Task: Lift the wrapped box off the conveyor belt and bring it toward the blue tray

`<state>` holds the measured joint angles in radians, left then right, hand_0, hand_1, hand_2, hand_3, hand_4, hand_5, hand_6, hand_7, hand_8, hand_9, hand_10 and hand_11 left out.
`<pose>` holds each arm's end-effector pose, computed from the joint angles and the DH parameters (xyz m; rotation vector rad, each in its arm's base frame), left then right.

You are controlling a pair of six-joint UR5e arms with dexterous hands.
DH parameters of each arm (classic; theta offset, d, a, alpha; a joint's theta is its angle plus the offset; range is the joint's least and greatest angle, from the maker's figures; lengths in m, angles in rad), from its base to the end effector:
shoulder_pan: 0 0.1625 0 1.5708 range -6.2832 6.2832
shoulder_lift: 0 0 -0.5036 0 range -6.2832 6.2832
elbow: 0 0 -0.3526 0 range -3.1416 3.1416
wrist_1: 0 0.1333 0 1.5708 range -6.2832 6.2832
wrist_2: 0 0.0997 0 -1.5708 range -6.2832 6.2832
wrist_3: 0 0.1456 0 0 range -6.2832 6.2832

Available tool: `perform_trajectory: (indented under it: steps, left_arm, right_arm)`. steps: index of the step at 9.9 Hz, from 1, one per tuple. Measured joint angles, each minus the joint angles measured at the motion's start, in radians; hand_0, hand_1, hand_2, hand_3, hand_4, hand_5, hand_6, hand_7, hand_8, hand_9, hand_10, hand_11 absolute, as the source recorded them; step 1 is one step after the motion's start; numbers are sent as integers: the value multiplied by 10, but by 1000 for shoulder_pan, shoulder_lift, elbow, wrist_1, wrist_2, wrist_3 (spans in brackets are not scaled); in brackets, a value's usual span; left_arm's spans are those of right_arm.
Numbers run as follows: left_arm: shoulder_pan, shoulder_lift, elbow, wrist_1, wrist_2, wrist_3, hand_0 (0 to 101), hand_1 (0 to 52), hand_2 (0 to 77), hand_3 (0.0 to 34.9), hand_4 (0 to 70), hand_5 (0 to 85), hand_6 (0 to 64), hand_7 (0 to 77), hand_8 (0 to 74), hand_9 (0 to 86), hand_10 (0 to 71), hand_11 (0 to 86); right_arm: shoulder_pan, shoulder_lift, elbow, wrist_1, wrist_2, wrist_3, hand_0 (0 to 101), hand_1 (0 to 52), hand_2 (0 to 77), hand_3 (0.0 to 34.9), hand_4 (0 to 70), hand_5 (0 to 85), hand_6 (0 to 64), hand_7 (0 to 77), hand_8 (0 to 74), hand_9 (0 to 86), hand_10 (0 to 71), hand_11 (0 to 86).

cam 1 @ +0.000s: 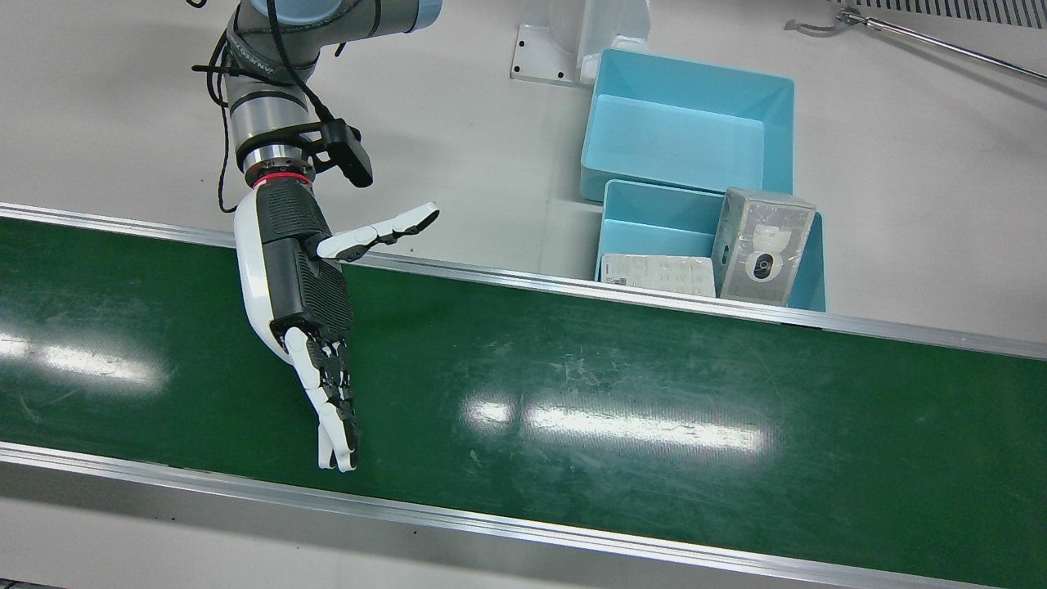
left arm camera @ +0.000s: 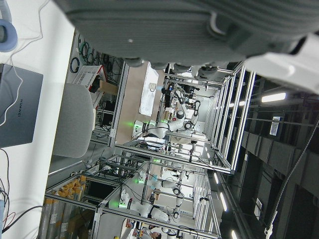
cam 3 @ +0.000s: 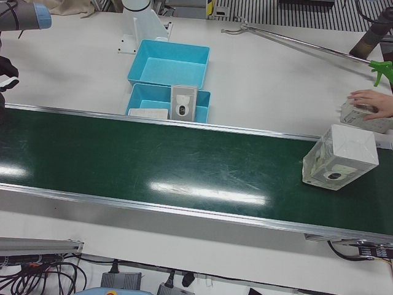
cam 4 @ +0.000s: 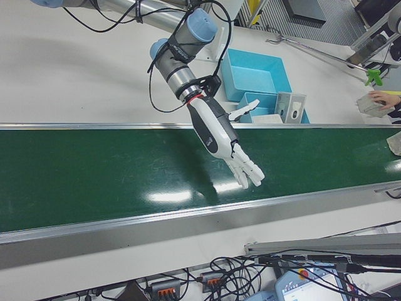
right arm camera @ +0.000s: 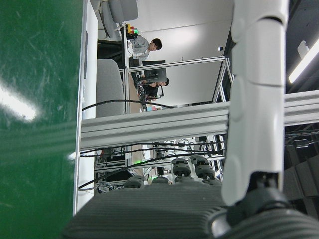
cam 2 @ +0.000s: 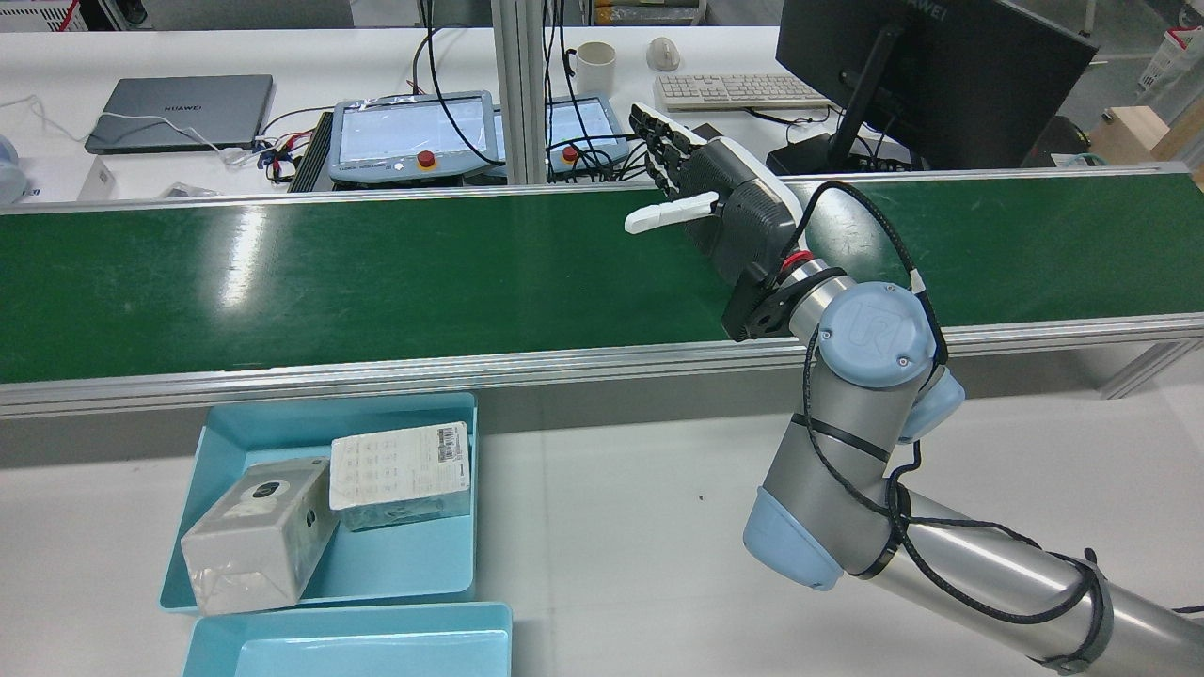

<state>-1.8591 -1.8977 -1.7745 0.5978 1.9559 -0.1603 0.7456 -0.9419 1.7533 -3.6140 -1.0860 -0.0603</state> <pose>-0.2442 -0.5469 0.5695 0.2975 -2.0873 2.2418 -0.3731 -0.6184 0.3652 -0.5047 -2.3773 1.7845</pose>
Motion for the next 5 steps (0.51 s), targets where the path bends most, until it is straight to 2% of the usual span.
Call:
perform_trajectory:
  steps: [5]
  left_arm:
    - [0,0,0,0,0,0,0,0,5,0,0,11,5,5,5,5,5,5]
  right_arm:
    - [-5,1,-1,2,-1,-2,486,136,16,0,49,60,0,0,0,11,5,11]
